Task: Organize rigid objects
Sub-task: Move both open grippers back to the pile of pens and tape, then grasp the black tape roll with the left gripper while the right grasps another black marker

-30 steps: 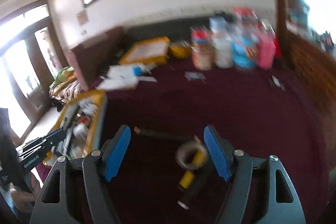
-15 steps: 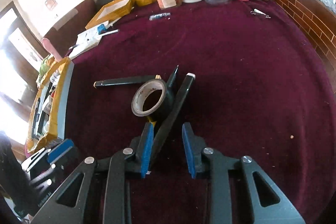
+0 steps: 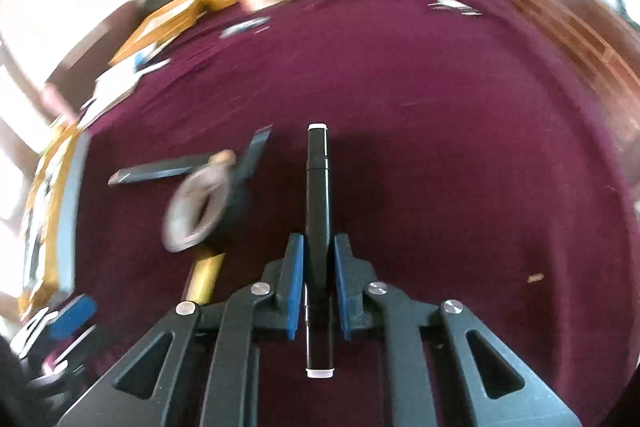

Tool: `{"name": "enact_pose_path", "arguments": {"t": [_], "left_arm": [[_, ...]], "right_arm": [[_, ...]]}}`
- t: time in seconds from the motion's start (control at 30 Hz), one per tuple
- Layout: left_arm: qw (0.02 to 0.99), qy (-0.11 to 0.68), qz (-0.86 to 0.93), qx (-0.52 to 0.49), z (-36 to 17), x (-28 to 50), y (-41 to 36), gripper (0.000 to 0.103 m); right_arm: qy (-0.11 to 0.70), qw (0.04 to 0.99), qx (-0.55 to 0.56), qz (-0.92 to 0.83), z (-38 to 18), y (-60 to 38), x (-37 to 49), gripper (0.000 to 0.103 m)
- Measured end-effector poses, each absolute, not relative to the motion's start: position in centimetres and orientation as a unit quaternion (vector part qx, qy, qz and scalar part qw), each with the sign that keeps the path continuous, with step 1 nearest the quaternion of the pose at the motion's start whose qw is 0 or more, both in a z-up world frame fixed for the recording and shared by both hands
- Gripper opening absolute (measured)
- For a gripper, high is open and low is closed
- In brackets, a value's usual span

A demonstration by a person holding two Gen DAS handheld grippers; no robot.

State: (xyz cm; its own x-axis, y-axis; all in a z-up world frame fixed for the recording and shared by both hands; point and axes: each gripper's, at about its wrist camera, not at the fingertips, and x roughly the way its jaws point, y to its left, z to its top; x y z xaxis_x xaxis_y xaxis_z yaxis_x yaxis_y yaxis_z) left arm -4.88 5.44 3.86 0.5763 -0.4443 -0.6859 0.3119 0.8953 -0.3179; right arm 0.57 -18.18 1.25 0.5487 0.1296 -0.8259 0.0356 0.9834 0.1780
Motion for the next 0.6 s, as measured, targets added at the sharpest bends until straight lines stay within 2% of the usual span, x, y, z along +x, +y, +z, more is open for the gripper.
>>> {"name": "enact_pose_path", "arguments": {"t": [0.13, 0.27, 0.47, 0.6], "left_arm": [[0.870, 0.420, -0.241, -0.089, 4.6, -2.6, 3.3, 0.079], [0.859, 0.448, -0.234, -0.077, 3.8, 0.1, 0.4, 0.079], [0.858, 0.469, -0.199, -0.068, 2.6, 3.4, -2.0, 0.079], [0.861, 0.470, -0.184, -0.069, 1.7, 4.9, -2.9, 0.079]], "right_arm": [[0.459, 0.880, 0.112, 0.050, 1.0, -19.5, 0.4, 0.014], [0.435, 0.894, 0.094, 0.058, 0.9, -19.3, -0.1, 0.015], [0.429, 0.881, 0.169, 0.101, 0.4, -21.7, 0.1, 0.015], [0.428, 0.879, 0.179, 0.109, 0.4, -21.9, 0.1, 0.015]]}}
